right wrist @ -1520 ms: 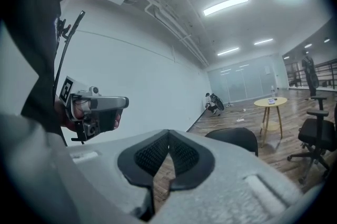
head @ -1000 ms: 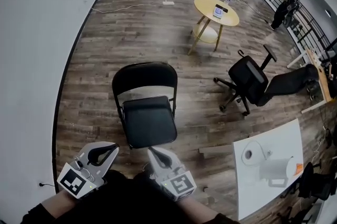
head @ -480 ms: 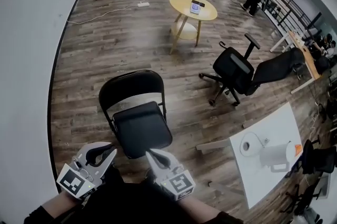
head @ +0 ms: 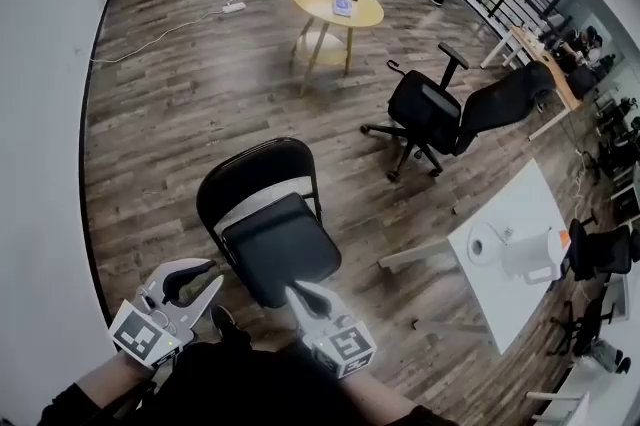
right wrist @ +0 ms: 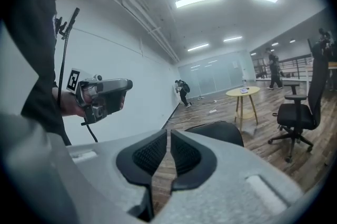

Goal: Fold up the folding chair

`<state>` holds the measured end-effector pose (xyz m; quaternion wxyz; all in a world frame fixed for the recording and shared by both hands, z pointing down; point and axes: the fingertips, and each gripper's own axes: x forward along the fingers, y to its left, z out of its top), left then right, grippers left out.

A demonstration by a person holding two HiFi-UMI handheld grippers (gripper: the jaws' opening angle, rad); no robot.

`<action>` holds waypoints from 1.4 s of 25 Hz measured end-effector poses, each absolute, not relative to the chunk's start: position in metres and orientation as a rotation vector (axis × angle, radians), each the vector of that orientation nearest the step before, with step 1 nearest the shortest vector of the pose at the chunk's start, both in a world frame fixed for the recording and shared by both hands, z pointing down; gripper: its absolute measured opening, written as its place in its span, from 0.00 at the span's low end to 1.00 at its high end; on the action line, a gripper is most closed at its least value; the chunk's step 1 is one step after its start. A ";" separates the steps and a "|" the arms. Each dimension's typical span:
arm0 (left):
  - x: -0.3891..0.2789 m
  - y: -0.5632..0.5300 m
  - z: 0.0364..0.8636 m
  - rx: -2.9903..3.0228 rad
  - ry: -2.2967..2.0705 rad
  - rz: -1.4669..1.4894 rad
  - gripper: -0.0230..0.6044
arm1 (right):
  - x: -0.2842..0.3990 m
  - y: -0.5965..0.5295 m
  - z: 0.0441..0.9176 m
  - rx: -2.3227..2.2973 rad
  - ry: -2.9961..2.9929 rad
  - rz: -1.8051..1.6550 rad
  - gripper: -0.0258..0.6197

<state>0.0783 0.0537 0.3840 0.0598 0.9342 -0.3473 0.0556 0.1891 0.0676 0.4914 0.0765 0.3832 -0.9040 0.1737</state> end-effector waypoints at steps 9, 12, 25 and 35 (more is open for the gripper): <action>0.073 0.026 0.403 2.829 -0.987 0.235 0.20 | 0.195 0.061 0.511 1.253 -2.673 0.602 0.09; 0.081 0.015 0.406 2.813 -0.999 0.265 0.22 | 0.210 0.056 0.525 1.261 -2.660 0.642 0.10; 0.086 -0.078 0.470 2.815 -1.022 0.567 0.33 | 0.283 0.050 0.640 1.205 -2.488 0.984 0.28; 0.056 -0.163 0.565 2.723 -0.908 0.804 0.36 | 0.292 0.075 0.772 1.389 -2.096 1.179 0.37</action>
